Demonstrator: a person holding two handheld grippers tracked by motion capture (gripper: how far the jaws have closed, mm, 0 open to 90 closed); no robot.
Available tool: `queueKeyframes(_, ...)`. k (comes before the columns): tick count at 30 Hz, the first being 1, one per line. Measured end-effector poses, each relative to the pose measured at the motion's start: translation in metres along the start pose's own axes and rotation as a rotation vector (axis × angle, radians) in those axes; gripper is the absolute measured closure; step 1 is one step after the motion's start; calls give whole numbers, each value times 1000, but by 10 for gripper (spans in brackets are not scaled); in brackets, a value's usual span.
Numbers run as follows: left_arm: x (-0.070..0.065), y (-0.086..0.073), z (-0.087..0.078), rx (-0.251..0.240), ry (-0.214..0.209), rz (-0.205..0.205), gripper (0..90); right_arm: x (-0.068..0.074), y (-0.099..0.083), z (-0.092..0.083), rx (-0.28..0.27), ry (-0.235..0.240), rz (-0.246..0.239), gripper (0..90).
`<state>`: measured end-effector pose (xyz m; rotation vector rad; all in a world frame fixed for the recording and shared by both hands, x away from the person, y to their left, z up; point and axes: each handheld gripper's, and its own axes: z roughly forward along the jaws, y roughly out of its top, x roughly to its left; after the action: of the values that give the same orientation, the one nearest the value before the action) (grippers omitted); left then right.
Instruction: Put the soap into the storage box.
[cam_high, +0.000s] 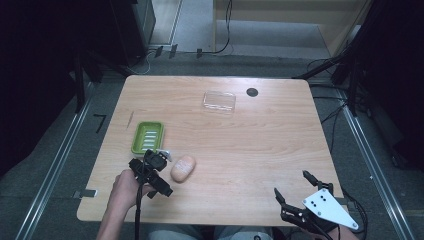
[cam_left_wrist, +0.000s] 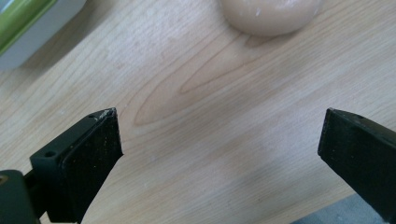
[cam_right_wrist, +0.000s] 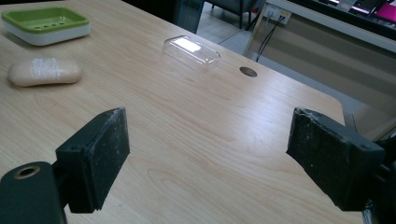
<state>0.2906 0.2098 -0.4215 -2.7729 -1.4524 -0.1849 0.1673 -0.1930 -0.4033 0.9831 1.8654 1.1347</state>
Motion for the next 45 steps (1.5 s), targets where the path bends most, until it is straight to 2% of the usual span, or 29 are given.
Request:
queueKeyframes(13,-5,21,-1,-22,-15,4,0,0,0,0,2,0,2,133)
queueKeyframes(15,-6,26,-1,-9,-15,19,0,0,0,0,1,-1,4,133)
queueKeyframes(23,-11,42,4,-1,-24,29,0,-1,0,0,3,-1,4,133)
queueKeyframes(45,-18,72,24,4,-33,6,0,-1,-1,0,4,-1,4,133)
